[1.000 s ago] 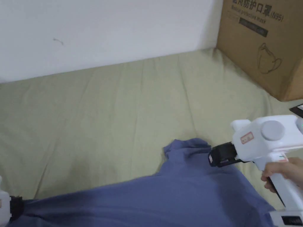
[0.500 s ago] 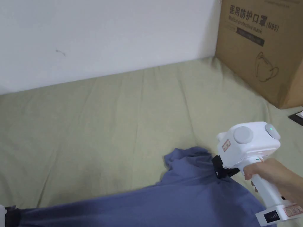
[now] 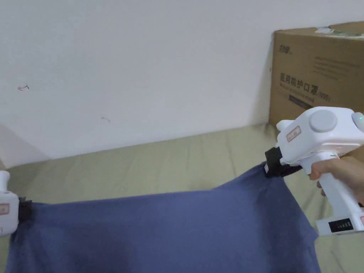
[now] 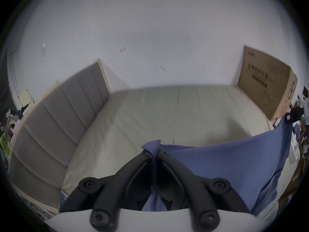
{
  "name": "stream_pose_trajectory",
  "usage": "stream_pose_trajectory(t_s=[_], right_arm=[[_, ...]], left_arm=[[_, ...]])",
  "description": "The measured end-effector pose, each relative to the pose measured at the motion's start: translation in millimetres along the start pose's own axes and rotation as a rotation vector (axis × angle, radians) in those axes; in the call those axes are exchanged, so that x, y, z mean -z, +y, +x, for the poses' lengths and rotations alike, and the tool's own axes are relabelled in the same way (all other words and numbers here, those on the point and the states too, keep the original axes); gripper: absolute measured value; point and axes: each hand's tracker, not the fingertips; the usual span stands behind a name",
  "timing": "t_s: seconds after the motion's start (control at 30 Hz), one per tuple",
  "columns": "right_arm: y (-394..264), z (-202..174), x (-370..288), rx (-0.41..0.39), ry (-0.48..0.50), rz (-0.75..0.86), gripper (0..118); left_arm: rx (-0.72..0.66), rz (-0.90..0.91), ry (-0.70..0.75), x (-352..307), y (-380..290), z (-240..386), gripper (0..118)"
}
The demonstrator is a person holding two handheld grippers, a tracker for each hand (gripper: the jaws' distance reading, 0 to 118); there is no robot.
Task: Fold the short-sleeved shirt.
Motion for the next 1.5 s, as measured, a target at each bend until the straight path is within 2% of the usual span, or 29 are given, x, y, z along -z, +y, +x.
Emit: stream_pose_trajectory(t_s=[0.13,0.27,0.33,0.37,0.43,0.47,0.5,0.6,0.63,0.7,0.73,0.9,1.03,1.13,1.17,1.33,1.47,1.5], right_arm=[[56,-11,-46,0.014,0.012,0.076,4],[129,-18,-85,-0.006,-0.024,0.160,4],[165,-24,-103,0.041,-0.029,0.220,4],[181,-27,-111,0.038,-0.008,0.256,4],[216,-32,-125,0.062,-0.024,0.284,4],[230,-37,-135,0.053,0.010,0.324,4],[244,-39,-145,0.055,0.014,0.321,4],[277,-43,-177,0.061,-0.012,0.388,4],[282,-43,-189,0.080,-0.005,0.455,4],[291,-44,-210,0.101,0.041,0.489,4],[292,-44,-215,0.102,0.065,0.512,4],[288,-47,-212,0.042,0.024,0.495,4],[277,-37,-180,0.044,0.029,0.449,4],[241,-33,-141,0.067,0.017,0.372,4],[230,-28,-122,0.049,0.023,0.343,4],[162,5,-10,0.086,0.009,0.139,4],[80,32,88,0.123,0.009,-0.030,4],[57,39,113,0.152,0.000,-0.078,4]], left_arm=[[-0.035,0.120,-0.003,-28,73,-2,3],[0.007,0.206,0.044,-42,151,2,3],[-0.055,0.248,0.014,-49,188,2,3],[-0.096,0.276,0.027,-46,206,-3,3],[-0.035,0.320,0.060,-46,238,2,3],[-0.065,0.330,0.082,-45,255,4,3],[-0.029,0.319,0.103,-48,271,7,3],[-0.020,0.437,0.104,-66,299,4,3],[-0.075,0.511,0.119,-75,302,5,3],[0.014,0.498,0.140,-82,319,7,3],[-0.016,0.524,0.152,-83,323,7,3],[-0.011,0.491,0.140,-72,331,5,3],[0.076,0.456,0.185,-44,301,18,3],[0.069,0.362,0.146,-5,267,22,3],[0.048,0.336,0.137,11,250,23,3],[0.039,0.128,0.095,100,140,27,3],[0.009,-0.077,0.067,156,30,35,3],[-0.017,-0.121,0.077,171,3,37,3]])
